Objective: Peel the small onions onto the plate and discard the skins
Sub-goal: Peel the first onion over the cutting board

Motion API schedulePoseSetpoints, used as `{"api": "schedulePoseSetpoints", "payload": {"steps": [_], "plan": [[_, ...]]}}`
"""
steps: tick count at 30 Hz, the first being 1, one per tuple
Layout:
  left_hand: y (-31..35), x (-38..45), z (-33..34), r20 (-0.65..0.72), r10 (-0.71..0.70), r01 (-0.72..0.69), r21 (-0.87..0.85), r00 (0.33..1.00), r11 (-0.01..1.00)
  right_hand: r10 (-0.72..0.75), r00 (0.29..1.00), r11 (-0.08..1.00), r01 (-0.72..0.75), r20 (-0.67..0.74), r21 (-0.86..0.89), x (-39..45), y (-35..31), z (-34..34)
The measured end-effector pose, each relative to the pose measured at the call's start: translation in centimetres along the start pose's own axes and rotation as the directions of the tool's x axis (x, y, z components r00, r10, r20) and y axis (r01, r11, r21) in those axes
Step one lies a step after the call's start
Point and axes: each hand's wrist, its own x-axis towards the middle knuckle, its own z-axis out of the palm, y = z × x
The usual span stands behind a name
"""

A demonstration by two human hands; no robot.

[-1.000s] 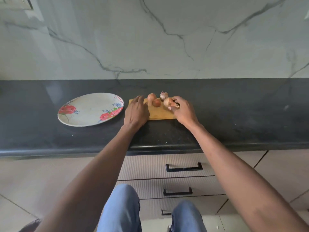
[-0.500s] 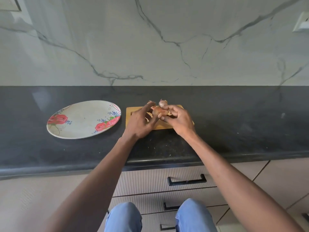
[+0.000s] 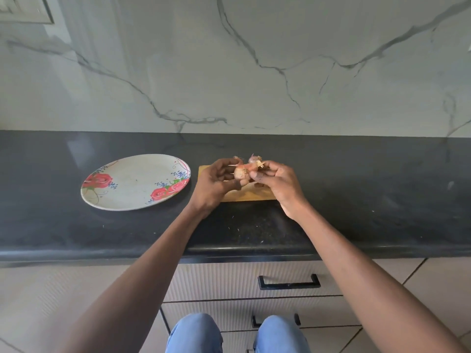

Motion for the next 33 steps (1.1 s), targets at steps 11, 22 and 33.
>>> {"api": "schedulePoseSetpoints", "payload": {"steps": [11, 22, 33], "plan": [[-0.1, 3.7, -2.2, -0.146, -0.130, 0.081, -0.299, 0.981, 0.951, 0.003, 0.982, 1.000, -0.004, 0.190, 0.006, 4.7, -1.9, 1.7], [-0.1, 3.9, -2.0, -0.096, -0.230, 0.176, -0.393, 0.968, 0.903, -0.197, 0.980, 0.964, 0.198, 0.022, -0.176, 4.3, -0.7, 2.4], [0.8, 3.5, -2.1, -0.062, -0.287, 0.230, -0.448, 0.956, 0.864, -0.145, 0.989, 0.978, 0.143, -0.001, -0.150, 4.2, -0.7, 2.5]]}}
